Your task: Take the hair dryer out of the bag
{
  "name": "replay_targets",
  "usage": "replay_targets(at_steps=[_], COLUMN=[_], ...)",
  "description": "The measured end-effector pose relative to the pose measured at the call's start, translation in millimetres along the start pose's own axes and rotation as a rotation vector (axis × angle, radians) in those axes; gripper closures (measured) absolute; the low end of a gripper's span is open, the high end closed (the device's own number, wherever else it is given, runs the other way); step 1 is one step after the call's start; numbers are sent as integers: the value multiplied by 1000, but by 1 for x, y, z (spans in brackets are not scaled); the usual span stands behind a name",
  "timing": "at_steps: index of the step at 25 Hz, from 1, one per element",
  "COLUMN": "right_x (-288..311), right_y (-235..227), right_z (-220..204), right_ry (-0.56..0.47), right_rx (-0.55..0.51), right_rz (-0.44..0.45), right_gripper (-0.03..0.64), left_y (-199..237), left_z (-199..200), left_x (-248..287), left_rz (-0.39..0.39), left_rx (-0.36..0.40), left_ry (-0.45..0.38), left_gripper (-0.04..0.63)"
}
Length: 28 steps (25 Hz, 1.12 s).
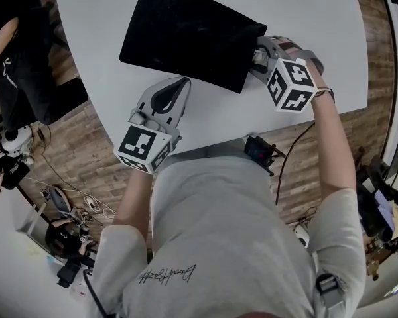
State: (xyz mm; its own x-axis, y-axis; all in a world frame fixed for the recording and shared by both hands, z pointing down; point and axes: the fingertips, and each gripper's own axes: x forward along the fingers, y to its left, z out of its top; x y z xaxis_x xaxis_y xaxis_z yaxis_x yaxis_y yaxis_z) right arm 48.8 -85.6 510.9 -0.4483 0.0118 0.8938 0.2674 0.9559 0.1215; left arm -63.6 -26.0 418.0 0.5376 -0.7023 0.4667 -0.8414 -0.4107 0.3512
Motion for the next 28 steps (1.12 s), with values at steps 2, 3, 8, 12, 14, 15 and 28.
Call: replay_targets(at_steps=[2, 3, 8, 12, 14, 15, 28], right_x=[-2, -3, -14, -21, -24, -25, -47], right_y=[1, 1, 2, 5, 6, 6, 13], right_z=[-1, -1, -7, -11, -15, -16, -43], right_ry=[5, 4, -13, -20, -15, -14, -18], right_rx=[1, 5, 31, 53, 58, 61, 160], right_rz=[-5, -7, -25, -27, -34, -39, -89], right_gripper=[407, 407, 405, 407, 407, 407, 407], left_y=[2, 2, 3, 2, 2, 1, -2], left_z=[1, 2, 2, 2, 4, 4, 5], left_x=[-2, -3, -3, -2, -3, -3, -2], left_rz=[-1, -1, 1, -5, -8, -10, -29], left_rx=[2, 3, 7, 9, 13, 15, 38], left_ry=[-2, -3, 0, 0, -1, 0, 5], left_gripper=[583, 583, 584, 583, 583, 584, 583])
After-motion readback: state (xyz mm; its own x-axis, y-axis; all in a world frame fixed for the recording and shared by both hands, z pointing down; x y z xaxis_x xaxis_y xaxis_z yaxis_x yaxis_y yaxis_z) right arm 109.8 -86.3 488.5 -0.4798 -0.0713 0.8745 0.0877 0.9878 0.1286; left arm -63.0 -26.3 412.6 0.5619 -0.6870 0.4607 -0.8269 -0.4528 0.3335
